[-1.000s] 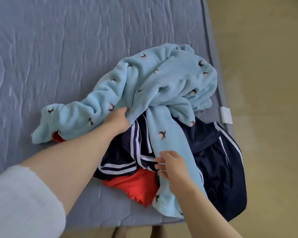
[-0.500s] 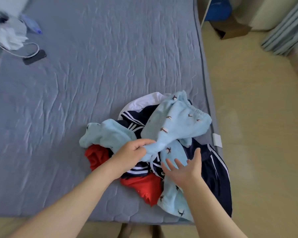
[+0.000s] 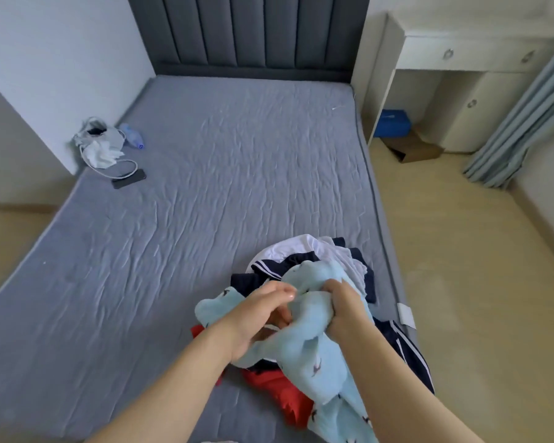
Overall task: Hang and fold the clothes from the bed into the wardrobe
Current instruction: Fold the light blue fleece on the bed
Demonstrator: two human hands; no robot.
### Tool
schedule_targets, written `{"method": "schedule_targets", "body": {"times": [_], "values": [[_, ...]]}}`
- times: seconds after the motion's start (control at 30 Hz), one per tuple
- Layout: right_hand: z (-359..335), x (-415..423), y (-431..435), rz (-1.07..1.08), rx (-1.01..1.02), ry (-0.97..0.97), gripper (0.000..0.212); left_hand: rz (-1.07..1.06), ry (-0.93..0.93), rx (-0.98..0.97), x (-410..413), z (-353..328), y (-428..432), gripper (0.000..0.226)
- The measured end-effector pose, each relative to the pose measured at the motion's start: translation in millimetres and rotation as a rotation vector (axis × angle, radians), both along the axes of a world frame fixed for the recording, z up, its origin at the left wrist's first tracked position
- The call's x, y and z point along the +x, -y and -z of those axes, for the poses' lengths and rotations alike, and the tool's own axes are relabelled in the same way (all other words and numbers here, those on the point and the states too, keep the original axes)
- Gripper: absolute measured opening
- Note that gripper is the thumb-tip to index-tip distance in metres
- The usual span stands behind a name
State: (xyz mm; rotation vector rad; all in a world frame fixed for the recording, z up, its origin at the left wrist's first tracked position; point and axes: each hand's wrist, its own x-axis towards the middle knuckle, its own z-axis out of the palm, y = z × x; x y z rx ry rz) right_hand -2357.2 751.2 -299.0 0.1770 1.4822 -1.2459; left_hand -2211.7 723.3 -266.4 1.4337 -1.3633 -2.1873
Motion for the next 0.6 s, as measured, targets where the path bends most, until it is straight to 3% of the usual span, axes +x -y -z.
{"method": "schedule_targets", "body": {"times": [0.1, 0.2, 0.23, 0.27, 0.33, 0.43, 0.53, 0.6], "values": [[-43.5, 10.1, 9.2, 0.009, -0.146, 0.009, 0.031, -0.153, 0.173, -0.078, -1.5, -6.6, 11.2, 0.023], [-81.2, 23.0, 13.2, -0.114, -0.308, 0.106, 0.022, -0.386, -0.113, 0.233, 0.9, -26.6, 29.5, 0.049], [-87.5, 25.6, 13.2, -0.198, -0.351, 0.129, 0.030, -0.454, -0.243, 0.284, 2.3, -33.4, 35.0, 0.051], [-90.4, 26.4, 13.3, -0.277, -0.383, 0.134, 0.040, -0.463, -0.307, 0.258, 3.9, -38.2, 40.6, 0.048], [-92.4, 26.0, 13.3, -0.334, -0.426, 0.121, 0.047, -0.428, -0.257, 0.120, 4.5, -47.0, 48.4, 0.036], [-90.4, 27.1, 8.8, -0.330, -0.448, 0.154, 0.028, -0.404, -0.170, 0.010, 8.8, -58.0, 51.3, 0.022], [-76.2, 25.6, 5.3, -0.215, -0.294, 0.057, 0.032, -0.355, -0.167, -0.160, 13.5, -74.1, 54.7, 0.028], [-74.1, 20.5, 2.5, -0.064, -0.265, 0.133, 0.031, -0.403, -0.293, -0.212, 13.4, -82.6, 59.4, 0.036]]}}
